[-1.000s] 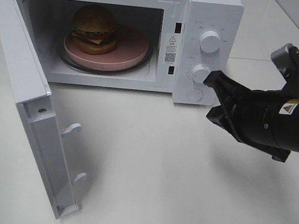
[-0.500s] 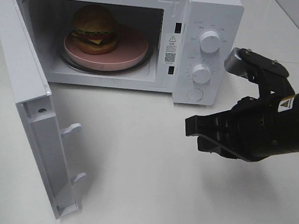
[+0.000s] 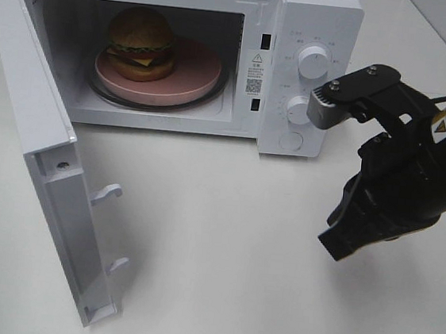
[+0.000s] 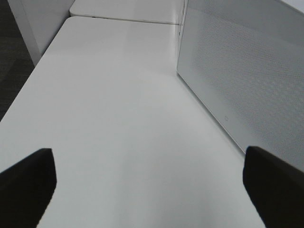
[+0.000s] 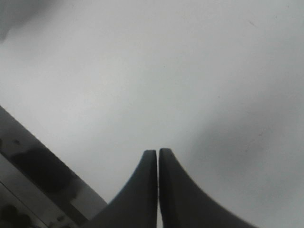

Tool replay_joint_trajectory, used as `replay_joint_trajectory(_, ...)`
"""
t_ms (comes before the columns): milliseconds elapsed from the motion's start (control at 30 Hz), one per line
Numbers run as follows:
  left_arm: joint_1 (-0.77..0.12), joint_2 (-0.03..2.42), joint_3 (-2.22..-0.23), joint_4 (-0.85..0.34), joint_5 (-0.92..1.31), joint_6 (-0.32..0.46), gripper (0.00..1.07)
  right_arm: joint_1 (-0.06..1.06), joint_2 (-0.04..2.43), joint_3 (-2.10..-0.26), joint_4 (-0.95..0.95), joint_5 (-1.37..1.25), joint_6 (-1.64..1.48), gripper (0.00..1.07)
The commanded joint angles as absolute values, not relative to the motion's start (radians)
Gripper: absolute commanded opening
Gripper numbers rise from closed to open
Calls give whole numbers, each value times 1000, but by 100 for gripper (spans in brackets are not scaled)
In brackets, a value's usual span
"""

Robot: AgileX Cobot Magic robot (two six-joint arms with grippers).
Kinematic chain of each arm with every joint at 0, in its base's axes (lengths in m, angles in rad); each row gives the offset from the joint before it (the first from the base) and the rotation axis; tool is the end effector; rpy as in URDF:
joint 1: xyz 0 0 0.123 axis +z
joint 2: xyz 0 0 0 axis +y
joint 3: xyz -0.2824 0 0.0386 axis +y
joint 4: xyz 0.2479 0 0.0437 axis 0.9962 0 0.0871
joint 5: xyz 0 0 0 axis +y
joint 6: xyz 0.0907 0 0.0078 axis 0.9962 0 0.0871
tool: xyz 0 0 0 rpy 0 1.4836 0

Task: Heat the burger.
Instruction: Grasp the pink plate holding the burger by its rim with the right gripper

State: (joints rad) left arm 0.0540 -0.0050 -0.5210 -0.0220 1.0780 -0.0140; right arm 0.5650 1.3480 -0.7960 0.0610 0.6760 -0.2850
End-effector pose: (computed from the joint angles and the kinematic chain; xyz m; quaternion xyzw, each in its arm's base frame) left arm -0.0087 -0.0022 0.2815 -0.0283 0.8504 -0.0005 0.5253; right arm 0.2069 0.1353 0.2315 -0.3852 0.8976 0.0532 0.2078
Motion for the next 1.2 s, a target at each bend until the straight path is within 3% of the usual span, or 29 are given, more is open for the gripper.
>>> replay_joint_trajectory(33, 55, -20, -518, -22, 1069, -17, 100, 565, 1339, -816, 24, 745, -403, 0)
replay_joint_trajectory(433, 55, -20, -518, -22, 1069, -17, 100, 565, 1339, -820, -129, 794, -834, 3)
replay_joint_trajectory(867, 55, -20, -518, -22, 1069, -17, 100, 570, 1339, -820, -246, 680, -847, 16)
replay_joint_trajectory(1033, 55, -20, -518, -22, 1069, -17, 100, 609, 1339, -820, -306, 606, -846, 31)
replay_joint_trajectory(1100, 55, -20, -518, -22, 1069, -17, 100, 620, 1339, -820, -320, 555, -845, 44)
replay_joint_trajectory(1133, 55, -20, -518, -22, 1069, -17, 100, 620, 1339, -820, -320, 555, -845, 44)
replay_joint_trajectory(1167, 55, -20, -518, -22, 1069, -17, 100, 620, 1339, -820, -323, 521, -845, 53)
replay_joint_trajectory(1200, 55, -20, -518, -22, 1069, -17, 100, 620, 1339, -820, -323, 521, -845, 53)
